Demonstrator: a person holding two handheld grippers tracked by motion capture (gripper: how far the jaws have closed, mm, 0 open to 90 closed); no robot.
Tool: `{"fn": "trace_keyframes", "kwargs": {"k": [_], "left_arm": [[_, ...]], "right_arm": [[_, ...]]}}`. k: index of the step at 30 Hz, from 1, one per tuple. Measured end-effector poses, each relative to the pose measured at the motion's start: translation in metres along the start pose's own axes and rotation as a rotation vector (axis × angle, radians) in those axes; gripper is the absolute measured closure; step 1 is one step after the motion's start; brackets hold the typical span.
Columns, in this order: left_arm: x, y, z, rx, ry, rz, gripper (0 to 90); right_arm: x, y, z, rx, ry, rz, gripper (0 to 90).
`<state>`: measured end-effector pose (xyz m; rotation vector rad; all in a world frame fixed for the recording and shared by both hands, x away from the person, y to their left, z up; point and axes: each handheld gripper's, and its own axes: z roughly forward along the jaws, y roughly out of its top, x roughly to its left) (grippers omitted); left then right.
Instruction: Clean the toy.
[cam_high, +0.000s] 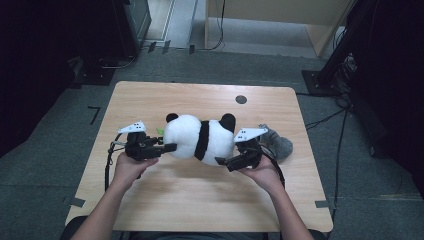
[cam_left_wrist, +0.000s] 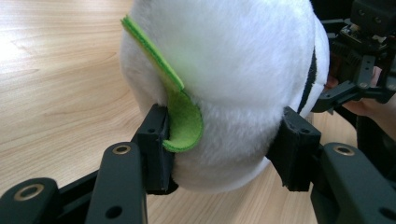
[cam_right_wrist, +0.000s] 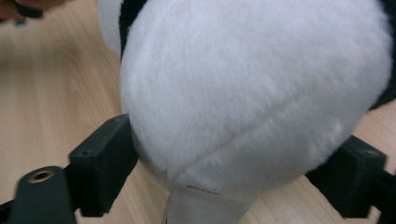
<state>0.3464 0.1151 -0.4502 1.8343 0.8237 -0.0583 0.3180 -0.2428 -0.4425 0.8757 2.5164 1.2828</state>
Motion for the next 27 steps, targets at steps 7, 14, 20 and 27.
{"fn": "trace_keyframes", "kwargs": {"k": [7,14,20,27], "left_arm": [[-0.002,-0.002,0.002,0.032,0.007,0.007,41.9],[-0.006,-0.005,0.000,0.037,0.034,0.042,37.5],[-0.011,-0.011,0.002,0.079,0.041,0.062,36.3],[-0.005,-0.019,0.016,0.139,0.063,-0.013,35.2]], "right_arm": [[0.003,0.004,-0.007,0.017,-0.042,0.041,26.8],[0.003,0.007,-0.009,0.029,-0.020,0.138,27.8],[-0.003,0.007,-0.014,-0.011,0.022,0.240,27.4],[-0.009,0.002,-0.013,-0.012,-0.014,0.313,24.6]]}}
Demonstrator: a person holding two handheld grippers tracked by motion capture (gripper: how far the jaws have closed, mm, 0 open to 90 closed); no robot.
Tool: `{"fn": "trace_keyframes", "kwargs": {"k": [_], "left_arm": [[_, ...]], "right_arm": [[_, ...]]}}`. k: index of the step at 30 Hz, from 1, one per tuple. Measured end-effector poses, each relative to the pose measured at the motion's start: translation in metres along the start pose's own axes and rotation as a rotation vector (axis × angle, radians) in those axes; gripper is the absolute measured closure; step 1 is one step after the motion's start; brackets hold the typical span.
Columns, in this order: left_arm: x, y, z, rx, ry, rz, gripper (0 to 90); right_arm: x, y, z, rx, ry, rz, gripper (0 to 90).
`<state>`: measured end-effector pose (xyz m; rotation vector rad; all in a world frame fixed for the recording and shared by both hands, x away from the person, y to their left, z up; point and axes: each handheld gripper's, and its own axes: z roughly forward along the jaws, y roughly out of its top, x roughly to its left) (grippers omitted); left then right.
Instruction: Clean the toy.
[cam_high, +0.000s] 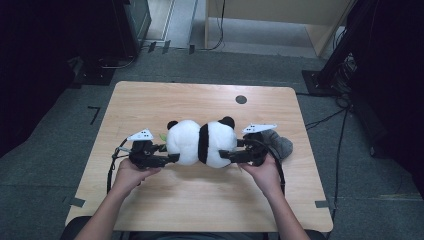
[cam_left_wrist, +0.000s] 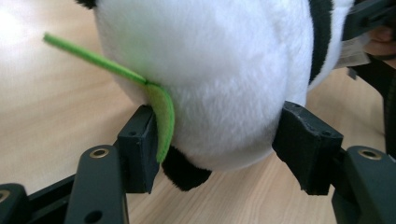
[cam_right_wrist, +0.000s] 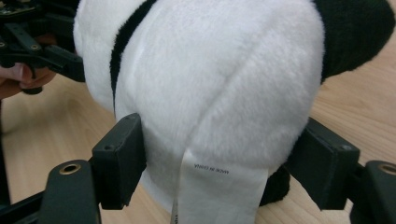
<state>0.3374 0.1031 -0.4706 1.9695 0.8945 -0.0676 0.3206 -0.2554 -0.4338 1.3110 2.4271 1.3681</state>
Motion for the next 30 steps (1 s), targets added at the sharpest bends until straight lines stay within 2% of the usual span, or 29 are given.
{"fn": "trace_keyframes", "kwargs": {"k": [2,5,7,10,14,18,23,27,30], "left_arm": [[0.003,-0.002,0.005,0.019,0.030,0.003,35.3],[0.004,-0.003,0.005,0.012,0.075,0.038,35.8],[0.005,-0.003,0.005,0.009,0.080,0.034,35.8],[0.007,-0.003,0.006,0.004,0.079,0.027,35.8],[0.010,-0.002,0.003,-0.026,0.094,0.028,36.1],[0.012,-0.001,0.001,-0.060,0.094,0.019,36.5],[0.014,0.002,0.001,-0.054,0.096,0.022,36.6],[0.014,0.005,-0.004,-0.075,0.104,0.014,35.9],[0.012,0.009,-0.008,-0.101,0.101,0.027,35.9]], "right_arm": [[-0.002,-0.001,0.004,-0.011,-0.005,0.000,23.5],[-0.002,-0.001,0.008,-0.068,-0.024,-0.055,20.1],[-0.004,-0.002,0.010,-0.099,-0.033,-0.079,19.8],[-0.006,-0.002,0.011,-0.117,-0.027,-0.074,19.2],[-0.001,-0.001,0.007,-0.109,-0.066,-0.148,18.4],[0.001,0.001,0.001,-0.111,-0.126,-0.196,18.5],[-0.006,0.001,-0.005,-0.108,-0.108,-0.178,18.2],[-0.014,0.001,-0.015,-0.122,-0.115,-0.156,17.6],[-0.021,-0.001,-0.024,-0.149,-0.128,-0.141,17.7]]}}
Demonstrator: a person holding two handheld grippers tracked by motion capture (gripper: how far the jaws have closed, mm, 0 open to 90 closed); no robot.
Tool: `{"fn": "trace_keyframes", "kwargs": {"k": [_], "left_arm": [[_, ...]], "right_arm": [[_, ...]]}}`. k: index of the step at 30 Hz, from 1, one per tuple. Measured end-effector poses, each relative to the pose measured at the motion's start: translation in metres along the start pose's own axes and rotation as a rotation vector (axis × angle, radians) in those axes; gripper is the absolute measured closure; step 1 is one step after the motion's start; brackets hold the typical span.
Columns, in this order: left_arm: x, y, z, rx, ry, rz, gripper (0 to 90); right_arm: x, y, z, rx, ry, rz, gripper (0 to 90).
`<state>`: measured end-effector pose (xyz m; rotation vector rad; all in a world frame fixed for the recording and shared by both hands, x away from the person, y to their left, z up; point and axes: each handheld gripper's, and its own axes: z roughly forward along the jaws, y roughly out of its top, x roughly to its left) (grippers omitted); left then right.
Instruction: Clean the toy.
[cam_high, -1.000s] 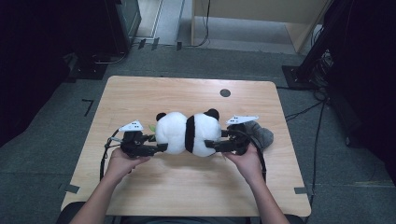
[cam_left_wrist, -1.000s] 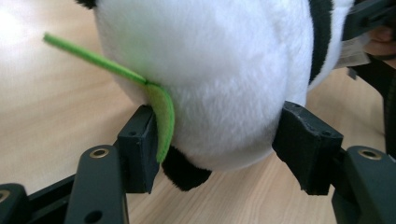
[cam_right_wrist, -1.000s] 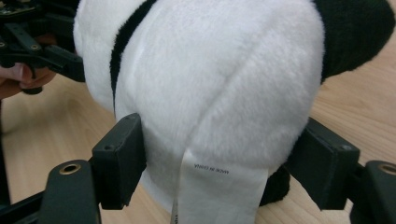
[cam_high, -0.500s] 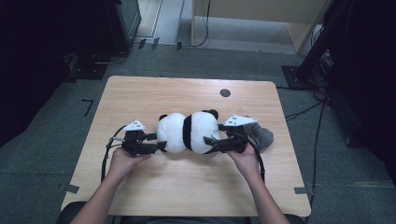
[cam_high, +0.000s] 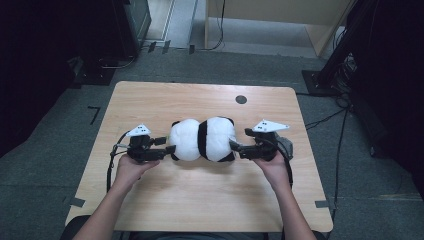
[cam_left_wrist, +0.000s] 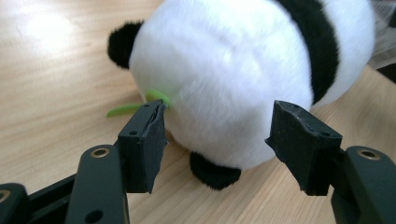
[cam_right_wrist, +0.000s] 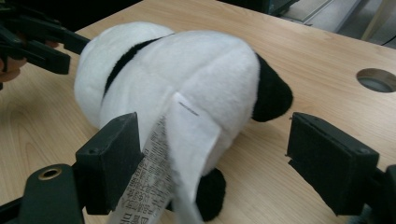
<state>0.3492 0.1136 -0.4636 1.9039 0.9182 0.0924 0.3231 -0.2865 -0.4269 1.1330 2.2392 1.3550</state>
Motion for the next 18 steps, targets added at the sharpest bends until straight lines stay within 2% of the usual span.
{"fn": "trace_keyframes", "kwargs": {"k": [4,7,12,14,18], "left_arm": [[0.000,0.007,0.001,0.002,-0.001,0.019,34.9],[0.000,0.012,0.004,0.001,-0.009,0.028,33.8],[-0.001,0.022,0.008,-0.020,-0.004,0.085,33.7],[-0.002,0.027,0.009,-0.025,-0.016,0.093,34.4],[0.000,0.035,0.015,-0.037,-0.038,0.104,34.1]], "right_arm": [[-0.008,-0.004,-0.007,0.014,-0.041,-0.006,19.4],[-0.016,-0.009,-0.012,0.015,-0.069,0.007,19.7],[-0.031,-0.016,-0.022,0.000,-0.119,0.029,19.9],[-0.037,-0.020,-0.025,-0.006,-0.150,0.045,23.7],[-0.050,-0.027,-0.030,-0.004,-0.203,0.064,23.7]]}}
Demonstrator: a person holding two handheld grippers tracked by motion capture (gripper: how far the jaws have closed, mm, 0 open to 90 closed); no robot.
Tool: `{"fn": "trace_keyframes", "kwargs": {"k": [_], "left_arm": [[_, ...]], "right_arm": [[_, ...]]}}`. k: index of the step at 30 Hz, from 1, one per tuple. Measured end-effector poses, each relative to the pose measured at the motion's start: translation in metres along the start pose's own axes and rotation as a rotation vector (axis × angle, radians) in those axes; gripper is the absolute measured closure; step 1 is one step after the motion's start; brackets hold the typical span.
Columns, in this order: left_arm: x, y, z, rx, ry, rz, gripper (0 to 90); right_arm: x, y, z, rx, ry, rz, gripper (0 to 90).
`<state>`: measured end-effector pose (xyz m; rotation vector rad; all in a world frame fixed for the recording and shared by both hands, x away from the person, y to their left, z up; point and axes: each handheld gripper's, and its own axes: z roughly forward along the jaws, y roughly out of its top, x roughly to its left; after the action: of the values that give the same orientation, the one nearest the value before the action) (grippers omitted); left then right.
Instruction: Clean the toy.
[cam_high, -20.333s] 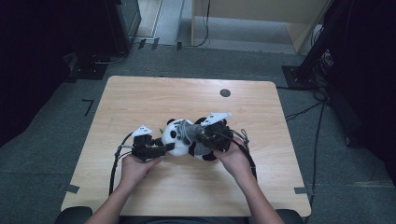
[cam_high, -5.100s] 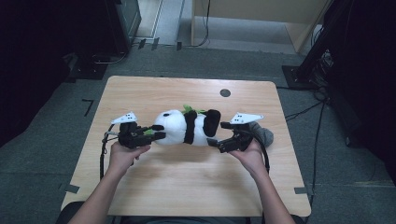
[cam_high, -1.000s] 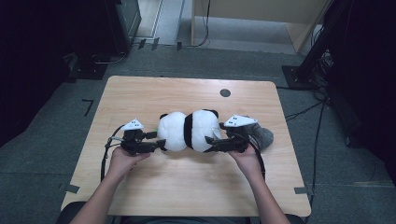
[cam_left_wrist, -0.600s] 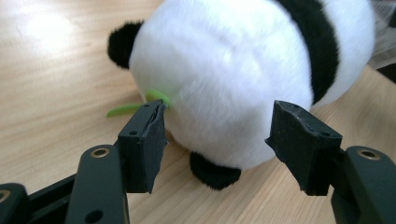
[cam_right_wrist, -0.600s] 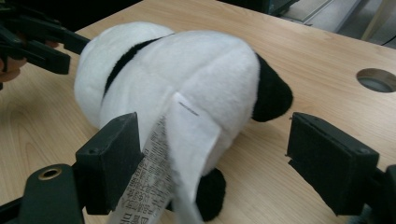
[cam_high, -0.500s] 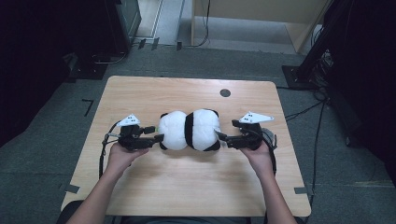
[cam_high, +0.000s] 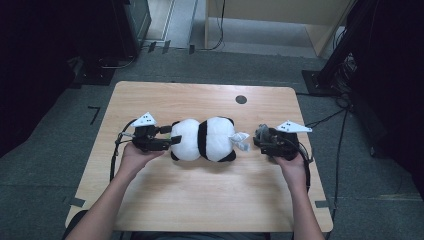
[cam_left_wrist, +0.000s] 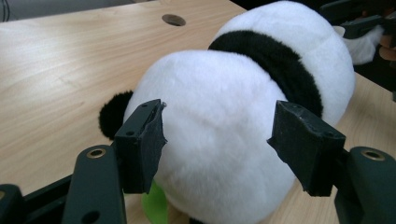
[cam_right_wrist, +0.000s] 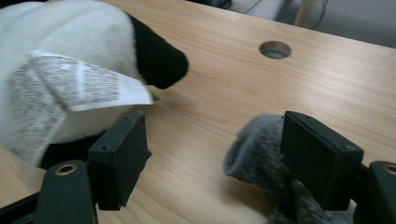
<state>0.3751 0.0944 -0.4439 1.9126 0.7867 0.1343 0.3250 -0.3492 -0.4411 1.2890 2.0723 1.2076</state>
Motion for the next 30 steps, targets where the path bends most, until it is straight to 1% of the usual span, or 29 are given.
{"fn": "trace_keyframes", "kwargs": {"k": [2,3,4,5,7,9,10,11,12,13,15,16,18,19,20,21,22,25,27,30], "left_arm": [[0.002,0.002,0.005,0.000,-0.007,0.002,33.6],[0.002,0.003,0.007,0.006,-0.008,0.010,33.5],[0.001,0.003,0.010,0.013,0.001,0.029,33.5],[0.001,0.003,0.011,0.019,0.013,0.054,33.5],[0.001,0.002,0.014,0.018,0.016,0.070,33.4],[0.003,0.001,0.015,0.012,0.013,0.062,33.0],[0.004,0.000,0.016,0.016,0.017,0.057,32.3],[0.004,-0.001,0.017,0.016,0.016,0.054,31.6],[0.005,-0.002,0.017,0.012,0.014,0.049,30.8],[0.006,-0.002,0.018,0.010,0.011,0.038,29.8],[0.009,-0.004,0.019,0.008,0.003,0.019,28.1],[0.010,-0.005,0.021,0.007,0.005,0.012,27.1],[0.012,-0.007,0.024,0.017,0.012,0.000,22.8],[0.014,-0.008,0.025,0.025,0.015,-0.013,19.4],[0.016,-0.009,0.027,0.033,0.005,-0.029,17.0],[0.018,-0.011,0.028,0.031,-0.005,-0.048,15.7],[0.020,-0.012,0.029,0.028,-0.010,-0.059,14.1],[0.021,-0.016,0.029,0.012,-0.023,-0.047,13.6],[0.020,-0.017,0.029,0.009,-0.015,-0.017,13.8],[0.019,-0.017,0.029,0.017,-0.001,-0.016,13.8]], "right_arm": [[-0.006,-0.002,-0.001,-0.005,-0.022,0.008,23.7],[-0.009,-0.003,-0.001,-0.008,-0.038,0.008,23.6],[-0.011,-0.004,0.000,-0.009,-0.057,0.012,23.5],[-0.014,-0.006,0.001,-0.004,-0.066,0.018,23.2],[-0.021,-0.009,0.004,0.018,-0.063,0.035,22.7],[-0.028,-0.014,0.010,0.057,-0.054,0.059,22.7],[-0.032,-0.017,0.014,0.084,-0.048,0.063,22.7],[-0.035,-0.020,0.017,0.105,-0.064,0.055,22.7],[-0.037,-0.022,0.019,0.115,-0.080,0.044,22.7],[-0.040,-0.023,0.020,0.117,-0.092,0.041,22.6],[-0.044,-0.025,0.021,0.110,-0.104,0.056,22.6],[-0.047,-0.026,0.022,0.111,-0.107,0.061,22.2],[-0.050,-0.029,0.024,0.124,-0.115,0.060,20.5],[-0.051,-0.030,0.025,0.137,-0.129,0.057,20.5],[-0.052,-0.031,0.026,0.148,-0.146,0.055,20.5],[-0.053,-0.032,0.026,0.155,-0.151,0.058,20.5],[-0.055,-0.033,0.026,0.159,-0.150,0.063,20.5],[-0.058,-0.034,0.026,0.161,-0.141,0.082,19.7],[-0.058,-0.033,0.024,0.151,-0.152,0.080,19.3],[-0.060,-0.031,0.021,0.131,-0.155,0.087,18.6]]}}
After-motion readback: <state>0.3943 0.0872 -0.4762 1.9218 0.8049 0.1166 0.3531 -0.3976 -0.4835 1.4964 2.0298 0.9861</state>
